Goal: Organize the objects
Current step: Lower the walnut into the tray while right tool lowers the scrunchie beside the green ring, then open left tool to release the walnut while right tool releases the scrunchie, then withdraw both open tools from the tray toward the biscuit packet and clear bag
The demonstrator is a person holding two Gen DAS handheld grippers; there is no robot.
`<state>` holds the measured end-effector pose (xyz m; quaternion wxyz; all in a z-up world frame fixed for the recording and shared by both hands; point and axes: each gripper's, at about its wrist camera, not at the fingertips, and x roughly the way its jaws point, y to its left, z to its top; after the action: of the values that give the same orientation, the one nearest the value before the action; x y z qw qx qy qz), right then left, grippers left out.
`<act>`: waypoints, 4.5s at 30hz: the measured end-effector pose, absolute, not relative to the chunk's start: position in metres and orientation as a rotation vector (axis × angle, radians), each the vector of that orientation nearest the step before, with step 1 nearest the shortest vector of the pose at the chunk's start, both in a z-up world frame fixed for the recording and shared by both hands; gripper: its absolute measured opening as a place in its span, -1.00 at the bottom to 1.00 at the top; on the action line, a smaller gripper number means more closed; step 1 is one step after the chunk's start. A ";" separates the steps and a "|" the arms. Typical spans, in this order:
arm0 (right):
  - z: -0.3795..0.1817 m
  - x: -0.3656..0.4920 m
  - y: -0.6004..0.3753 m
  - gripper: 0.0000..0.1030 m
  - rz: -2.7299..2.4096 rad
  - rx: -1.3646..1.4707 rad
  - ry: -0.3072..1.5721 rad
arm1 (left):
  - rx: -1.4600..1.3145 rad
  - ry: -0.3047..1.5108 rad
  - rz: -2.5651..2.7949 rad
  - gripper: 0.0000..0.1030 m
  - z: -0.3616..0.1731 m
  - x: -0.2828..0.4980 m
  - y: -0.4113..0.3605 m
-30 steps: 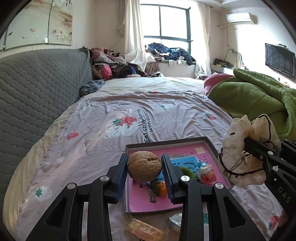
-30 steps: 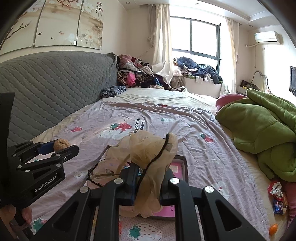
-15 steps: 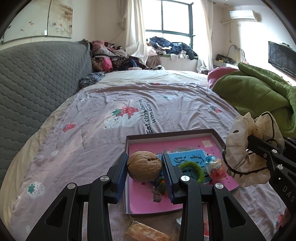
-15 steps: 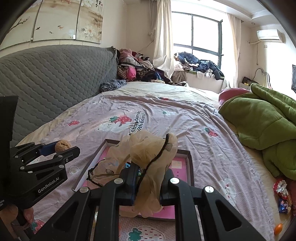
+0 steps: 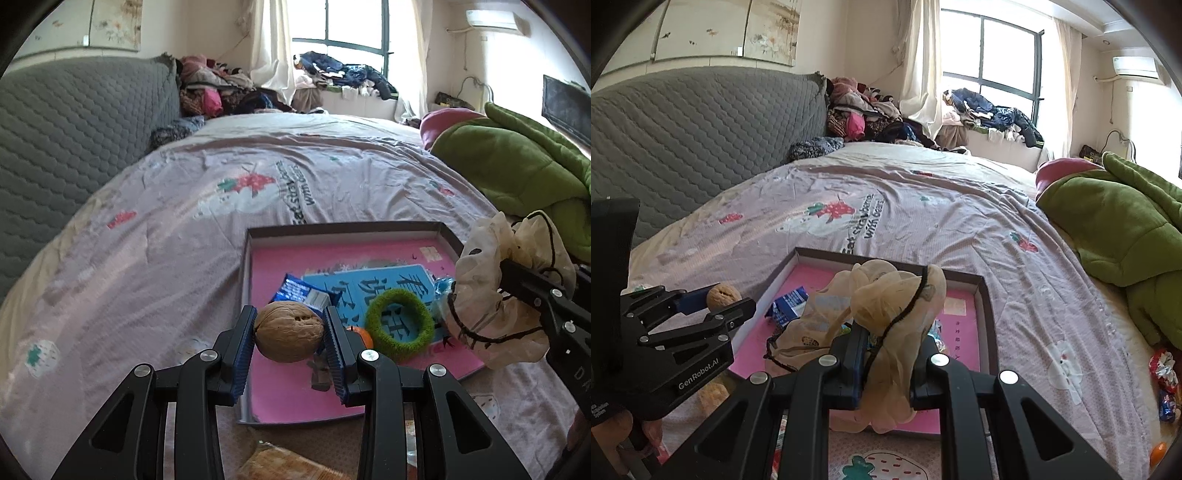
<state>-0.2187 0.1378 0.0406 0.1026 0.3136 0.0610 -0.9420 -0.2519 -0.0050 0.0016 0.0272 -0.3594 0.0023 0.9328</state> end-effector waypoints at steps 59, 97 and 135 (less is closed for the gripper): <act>-0.044 -0.251 0.134 -0.29 -2.753 1.195 0.229 | -1.347 -0.007 2.693 -0.05 -0.064 -0.277 -0.007; -0.006 -0.253 0.131 0.04 -2.801 1.193 0.308 | -1.192 -0.097 2.718 0.12 -0.026 -0.258 -0.017; 0.100 -0.143 0.141 0.24 -2.842 0.989 0.131 | -1.129 -0.112 2.818 0.41 0.055 -0.148 -0.023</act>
<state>-0.1429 0.1415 0.1001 0.0645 0.3277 0.0433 -0.9416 -0.1484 -0.0232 0.0553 0.0519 -0.3713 -0.0369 0.9263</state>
